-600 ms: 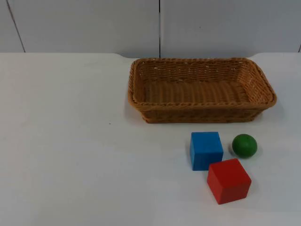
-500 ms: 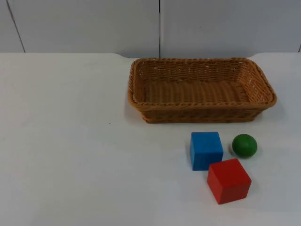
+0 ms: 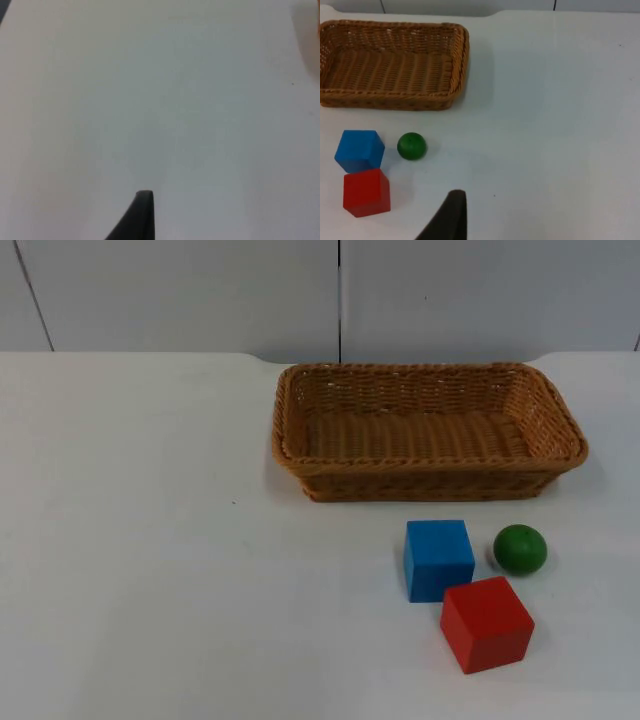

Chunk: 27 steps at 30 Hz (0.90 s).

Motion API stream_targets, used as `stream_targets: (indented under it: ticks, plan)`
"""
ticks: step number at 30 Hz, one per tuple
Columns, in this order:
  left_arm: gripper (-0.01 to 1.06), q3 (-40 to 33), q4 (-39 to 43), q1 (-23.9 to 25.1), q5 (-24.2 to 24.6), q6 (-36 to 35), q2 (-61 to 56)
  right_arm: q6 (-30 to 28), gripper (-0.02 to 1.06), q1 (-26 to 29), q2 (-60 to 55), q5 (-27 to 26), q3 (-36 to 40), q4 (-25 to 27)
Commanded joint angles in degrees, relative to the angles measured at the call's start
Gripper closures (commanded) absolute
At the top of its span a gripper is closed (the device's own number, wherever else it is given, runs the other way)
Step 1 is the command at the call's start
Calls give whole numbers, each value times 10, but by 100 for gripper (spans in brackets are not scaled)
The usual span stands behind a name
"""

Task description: Place all geometric objects except the red cube into the basket.

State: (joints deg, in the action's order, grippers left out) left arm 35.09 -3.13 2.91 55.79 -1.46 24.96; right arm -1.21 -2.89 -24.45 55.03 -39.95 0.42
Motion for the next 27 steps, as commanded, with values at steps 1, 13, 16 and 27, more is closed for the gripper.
stream_targets:
  ticks: [1, 13, 16, 27]
  plan:
    - [3, 7, -8, 1, -17, -5, 44, -4, -1, 4, -49, -38, -5, 1]
    - [3, 6, -7, 1, -42, -3, 176, 3, -1, 4, -235, -82, -5, 2]
    - [3, 6, -7, 1, -42, -3, 188, 3, -1, 4, -258, -84, -5, 2]
    - [5, 7, -43, 1, -53, 19, 220, 3, -1, 4, -280, -99, -5, 1]
